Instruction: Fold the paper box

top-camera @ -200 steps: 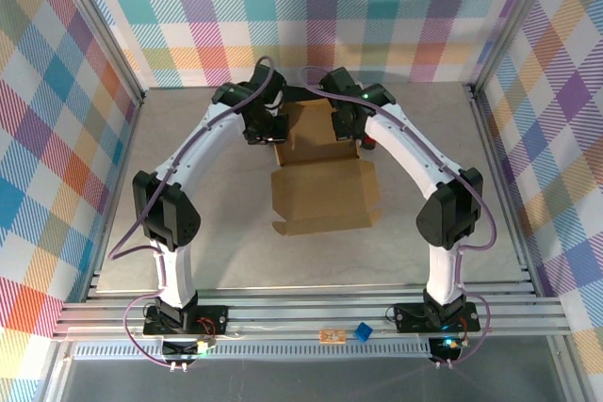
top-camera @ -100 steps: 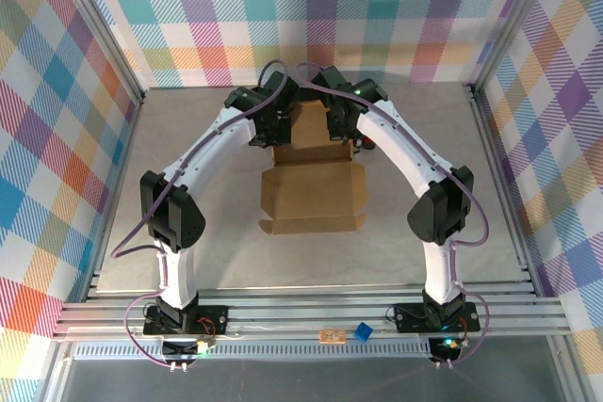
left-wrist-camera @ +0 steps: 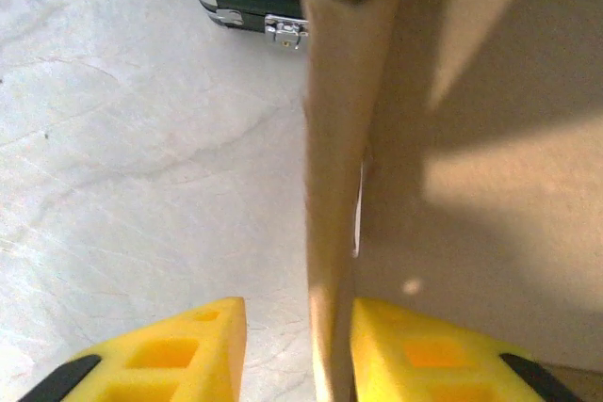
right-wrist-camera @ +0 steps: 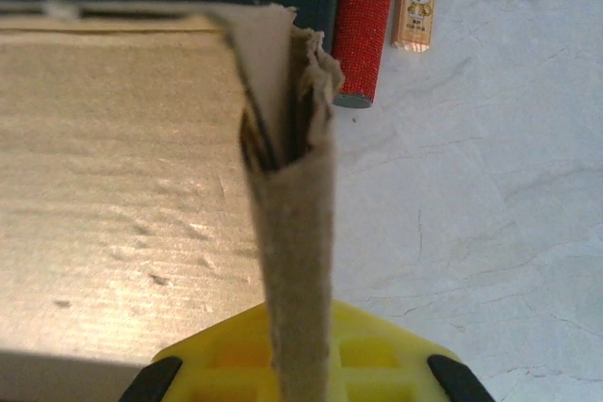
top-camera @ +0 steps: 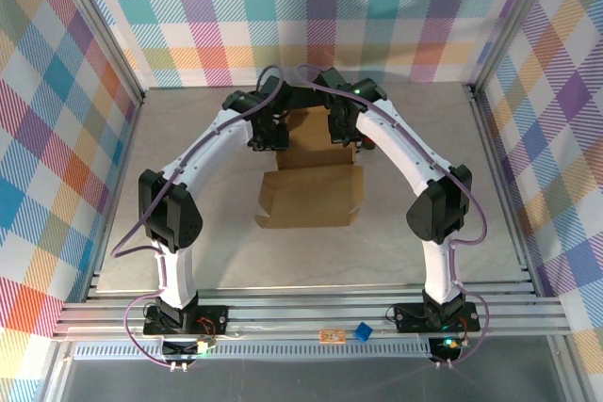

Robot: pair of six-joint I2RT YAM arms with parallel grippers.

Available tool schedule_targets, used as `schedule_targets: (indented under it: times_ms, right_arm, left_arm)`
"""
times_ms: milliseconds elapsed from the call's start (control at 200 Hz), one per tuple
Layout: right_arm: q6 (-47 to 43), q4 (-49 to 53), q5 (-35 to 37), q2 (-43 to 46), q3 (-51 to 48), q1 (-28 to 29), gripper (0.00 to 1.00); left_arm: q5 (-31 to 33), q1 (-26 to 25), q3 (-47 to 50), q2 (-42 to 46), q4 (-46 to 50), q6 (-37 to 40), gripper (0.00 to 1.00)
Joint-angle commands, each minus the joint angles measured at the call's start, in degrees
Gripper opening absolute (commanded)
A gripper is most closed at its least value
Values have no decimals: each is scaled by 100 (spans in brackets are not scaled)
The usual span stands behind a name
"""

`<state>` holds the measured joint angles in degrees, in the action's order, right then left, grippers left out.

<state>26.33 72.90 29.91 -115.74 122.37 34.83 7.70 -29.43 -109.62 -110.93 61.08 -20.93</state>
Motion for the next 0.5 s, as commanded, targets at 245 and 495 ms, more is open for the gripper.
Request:
schedule_targets:
  times_ms: [245,495]
  right_arm:
    - [-142,101,-241,17,-17,-117,0]
    - [-122,92,-388,9,-39,-161,0]
  left_arm:
    - [-574,166,105,458,71,86,51]
    - [-851,183,361,409,-85,131,49]
